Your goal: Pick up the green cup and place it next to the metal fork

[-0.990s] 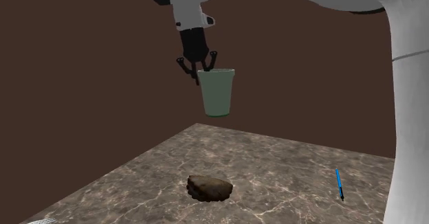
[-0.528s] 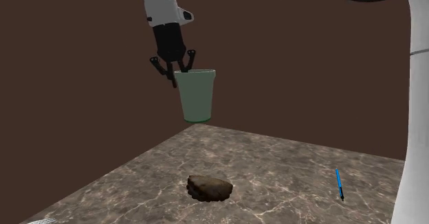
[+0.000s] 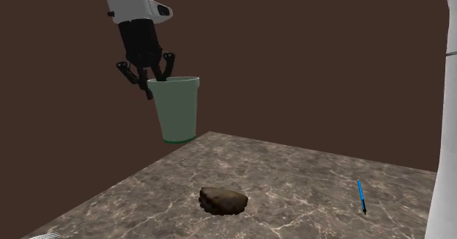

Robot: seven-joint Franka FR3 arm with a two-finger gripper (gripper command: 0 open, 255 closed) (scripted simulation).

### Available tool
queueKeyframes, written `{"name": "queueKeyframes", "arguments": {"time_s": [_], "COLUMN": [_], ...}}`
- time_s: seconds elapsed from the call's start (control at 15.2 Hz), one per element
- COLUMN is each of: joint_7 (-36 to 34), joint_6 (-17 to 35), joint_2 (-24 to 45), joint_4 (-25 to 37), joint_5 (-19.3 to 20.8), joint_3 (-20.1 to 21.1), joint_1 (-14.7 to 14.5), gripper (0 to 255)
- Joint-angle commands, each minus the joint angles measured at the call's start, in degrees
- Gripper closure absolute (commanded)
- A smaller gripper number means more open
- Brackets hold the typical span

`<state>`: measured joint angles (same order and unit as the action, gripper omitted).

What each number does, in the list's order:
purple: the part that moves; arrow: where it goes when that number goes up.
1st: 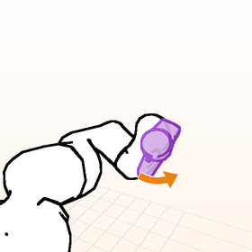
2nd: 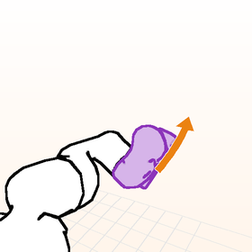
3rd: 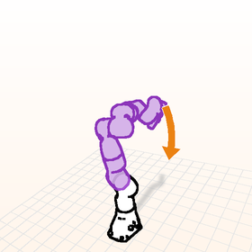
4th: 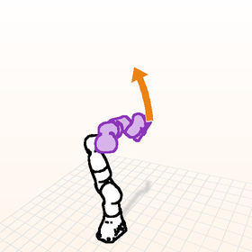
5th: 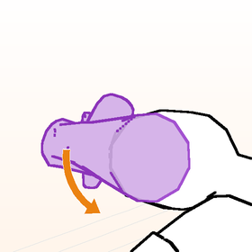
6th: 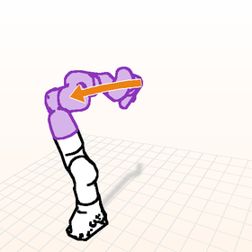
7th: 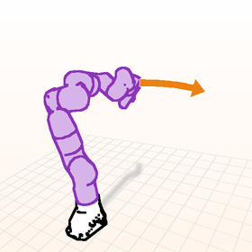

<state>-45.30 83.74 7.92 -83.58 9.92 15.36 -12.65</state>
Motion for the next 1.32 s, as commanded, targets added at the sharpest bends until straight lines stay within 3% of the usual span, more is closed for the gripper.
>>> {"name": "queueKeyframes", "arguments": {"time_s": [0.0,0.73,1.25], "joint_7": [-2.6,-17.8,-18.1], "joint_6": [-0.6,-4.9,2.0], "joint_2": [0.0,6.2,4.5], "joint_4": [0.2,8.4,-0.2], "joint_5": [-0.2,0.7,0.0], "joint_3": [1.1,7.3,7.1], "joint_1": [-1.5,-11.3,-10.5], "gripper": [255,255,255]}}
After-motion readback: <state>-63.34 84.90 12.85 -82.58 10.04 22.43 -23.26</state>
